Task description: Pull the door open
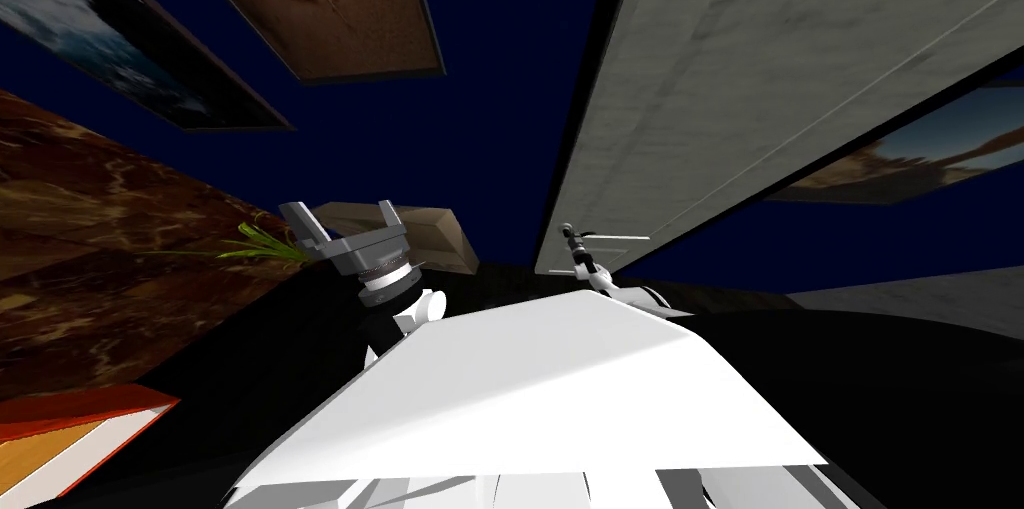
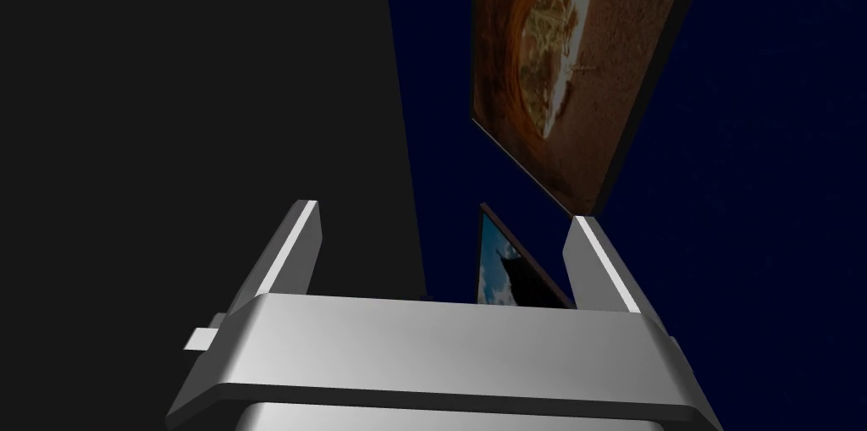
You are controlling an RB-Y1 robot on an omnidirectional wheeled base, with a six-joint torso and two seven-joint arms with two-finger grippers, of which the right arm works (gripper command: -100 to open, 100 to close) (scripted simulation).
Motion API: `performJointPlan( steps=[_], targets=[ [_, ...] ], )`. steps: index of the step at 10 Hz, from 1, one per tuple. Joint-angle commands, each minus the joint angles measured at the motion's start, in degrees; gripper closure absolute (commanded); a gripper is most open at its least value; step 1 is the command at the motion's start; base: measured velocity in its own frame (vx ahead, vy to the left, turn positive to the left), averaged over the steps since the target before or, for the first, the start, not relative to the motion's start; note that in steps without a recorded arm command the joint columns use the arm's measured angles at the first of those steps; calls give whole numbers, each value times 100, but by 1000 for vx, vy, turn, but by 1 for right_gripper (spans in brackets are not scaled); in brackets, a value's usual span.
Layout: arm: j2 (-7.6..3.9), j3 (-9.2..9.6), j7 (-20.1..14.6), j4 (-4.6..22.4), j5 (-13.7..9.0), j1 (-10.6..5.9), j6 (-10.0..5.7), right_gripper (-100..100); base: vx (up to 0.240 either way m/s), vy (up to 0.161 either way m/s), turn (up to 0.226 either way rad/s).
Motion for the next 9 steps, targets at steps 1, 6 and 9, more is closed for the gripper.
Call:
performJointPlan(
  steps=[1, 6, 9],
  targets=[
    [-61, 93, -120, 13, 56, 42, -59, 100, -210, -37, 95],
    [-254, 402, -512, -36, 238, 143, -220, 100, -239, -72, 117],
    [-299, 548, -675, -72, 328, 232, -343, 100, -169, -53, 76]
  ],
)
